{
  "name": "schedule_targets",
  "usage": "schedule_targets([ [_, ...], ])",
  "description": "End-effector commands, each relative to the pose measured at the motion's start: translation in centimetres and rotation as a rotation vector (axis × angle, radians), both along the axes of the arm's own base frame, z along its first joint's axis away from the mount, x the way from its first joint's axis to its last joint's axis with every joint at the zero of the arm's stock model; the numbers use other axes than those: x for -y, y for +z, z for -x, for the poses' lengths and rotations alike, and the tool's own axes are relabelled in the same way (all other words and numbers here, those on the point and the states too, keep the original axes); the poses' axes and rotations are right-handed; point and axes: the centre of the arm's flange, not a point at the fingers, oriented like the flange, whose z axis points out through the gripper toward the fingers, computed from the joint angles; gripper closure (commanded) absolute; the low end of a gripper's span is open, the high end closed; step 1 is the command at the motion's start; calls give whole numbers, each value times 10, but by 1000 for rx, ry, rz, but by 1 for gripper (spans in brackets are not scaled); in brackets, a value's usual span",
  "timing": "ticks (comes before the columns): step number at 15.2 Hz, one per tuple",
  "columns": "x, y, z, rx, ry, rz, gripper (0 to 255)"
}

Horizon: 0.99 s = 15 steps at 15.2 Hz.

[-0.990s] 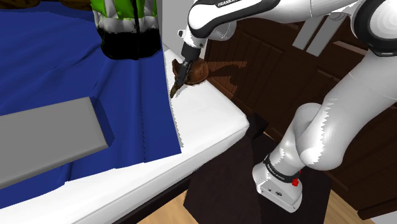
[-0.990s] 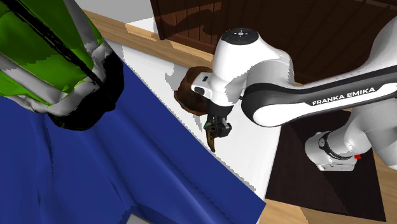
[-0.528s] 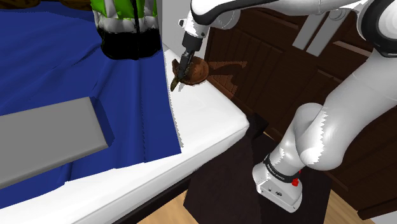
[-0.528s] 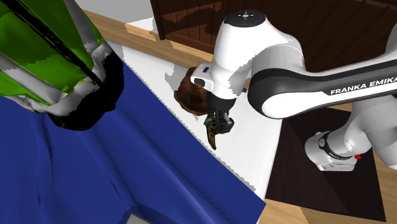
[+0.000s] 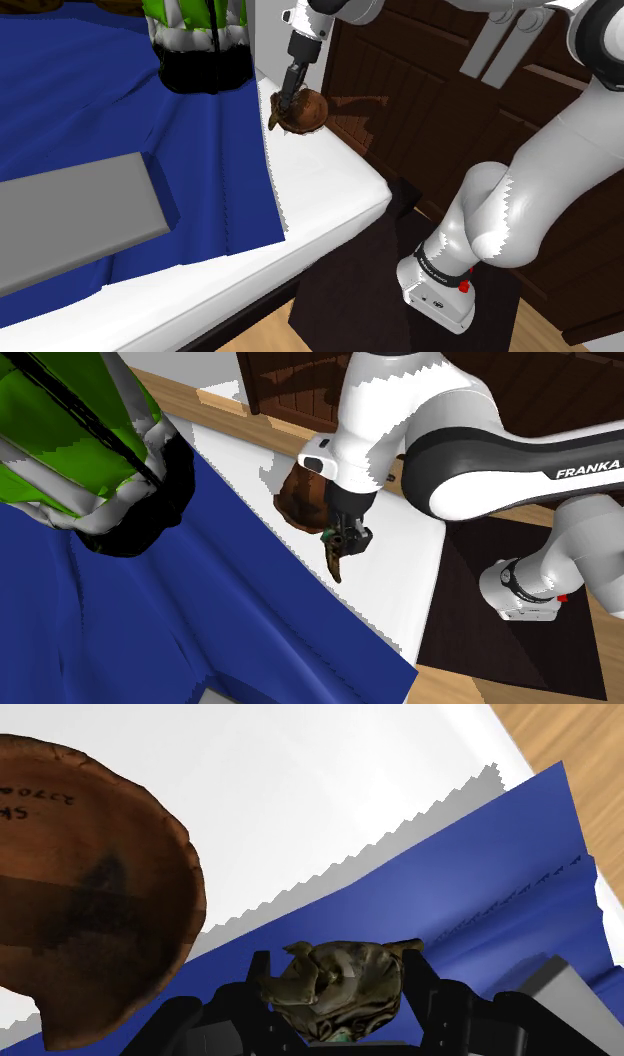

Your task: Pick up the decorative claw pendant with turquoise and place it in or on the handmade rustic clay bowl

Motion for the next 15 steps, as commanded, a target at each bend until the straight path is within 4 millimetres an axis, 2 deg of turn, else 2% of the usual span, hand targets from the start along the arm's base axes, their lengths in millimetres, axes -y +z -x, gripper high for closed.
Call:
schedule_targets([
  [1, -1, 10, 0, 0, 0, 0, 255],
  [4, -1, 26, 0, 0, 0, 0, 255],
  [15, 129, 30, -66, 0, 0, 0, 255],
])
